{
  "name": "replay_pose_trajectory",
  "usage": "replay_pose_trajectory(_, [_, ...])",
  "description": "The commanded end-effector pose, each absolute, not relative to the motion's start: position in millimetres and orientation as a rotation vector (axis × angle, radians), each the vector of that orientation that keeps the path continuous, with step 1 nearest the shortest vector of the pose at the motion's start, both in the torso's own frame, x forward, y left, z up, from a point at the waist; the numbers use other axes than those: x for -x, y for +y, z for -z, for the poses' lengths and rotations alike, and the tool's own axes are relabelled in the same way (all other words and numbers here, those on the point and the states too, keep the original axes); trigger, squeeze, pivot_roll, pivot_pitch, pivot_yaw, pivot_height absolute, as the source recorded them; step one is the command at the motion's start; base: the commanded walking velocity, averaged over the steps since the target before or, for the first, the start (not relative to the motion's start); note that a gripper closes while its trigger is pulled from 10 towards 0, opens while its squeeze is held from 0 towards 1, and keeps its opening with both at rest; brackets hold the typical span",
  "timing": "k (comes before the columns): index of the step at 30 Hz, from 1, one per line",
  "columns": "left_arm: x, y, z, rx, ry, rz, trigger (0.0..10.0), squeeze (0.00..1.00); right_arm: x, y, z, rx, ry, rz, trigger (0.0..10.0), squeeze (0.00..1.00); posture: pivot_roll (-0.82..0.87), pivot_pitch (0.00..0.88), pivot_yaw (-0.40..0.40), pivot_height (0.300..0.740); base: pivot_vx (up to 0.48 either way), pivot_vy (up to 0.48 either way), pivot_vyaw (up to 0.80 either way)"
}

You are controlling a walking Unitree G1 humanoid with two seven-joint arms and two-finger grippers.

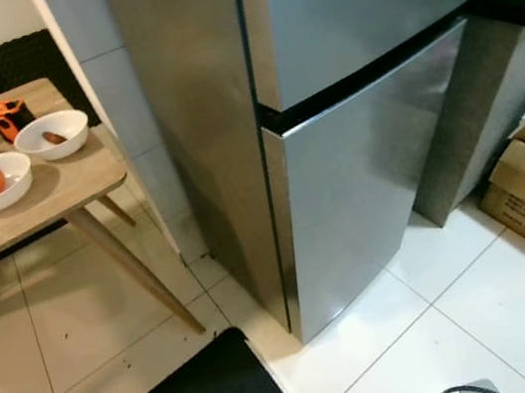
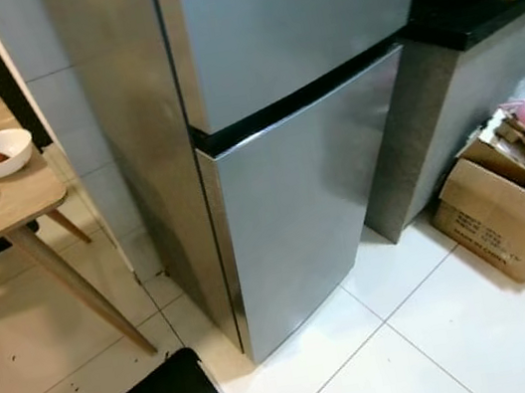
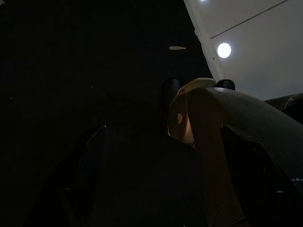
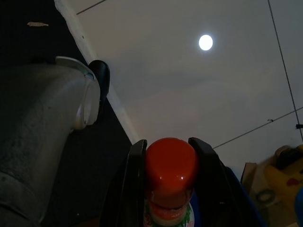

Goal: Restocking fridge

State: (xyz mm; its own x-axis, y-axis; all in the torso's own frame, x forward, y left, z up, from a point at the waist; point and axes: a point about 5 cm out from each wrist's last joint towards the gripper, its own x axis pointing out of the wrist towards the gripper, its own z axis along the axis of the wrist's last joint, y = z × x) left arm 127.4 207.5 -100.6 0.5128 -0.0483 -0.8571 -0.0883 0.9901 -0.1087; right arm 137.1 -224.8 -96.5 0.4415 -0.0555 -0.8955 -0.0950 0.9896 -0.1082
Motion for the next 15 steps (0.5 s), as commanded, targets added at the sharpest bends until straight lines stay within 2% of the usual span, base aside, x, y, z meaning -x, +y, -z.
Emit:
replay_pose_trajectory(1, [-127.5,209.3,100.1,0.128,1.029,-0.017,10.0,0.00,-129.8,-226.1,98.7,0.150,1.135,-0.020,10.0,0.00,-0.04,0.066,-0.030,0.740,0.000,-0.469,0.00])
replay_pose_trajectory(5, [-131.6,211.6,98.5,0.133,1.015,-0.038,10.0,0.00,-129.7,-226.1,98.7,0.151,1.136,-0.021,10.0,0.00,-0.04,0.067,-0.030,0.740,0.000,-0.457,0.00])
replay_pose_trajectory(7, [-134.7,213.9,97.1,0.140,1.001,-0.061,10.0,0.00,-129.6,-226.0,98.8,0.152,1.136,-0.021,10.0,0.00,-0.04,0.067,-0.029,0.740,0.244,-0.259,0.00])
replay_pose_trajectory(15, [-144.2,218.4,92.3,0.165,0.943,-0.103,10.0,0.00,-129.3,-225.1,99.1,0.151,1.138,-0.024,10.0,0.00,-0.04,0.067,-0.028,0.740,0.000,0.000,0.00])
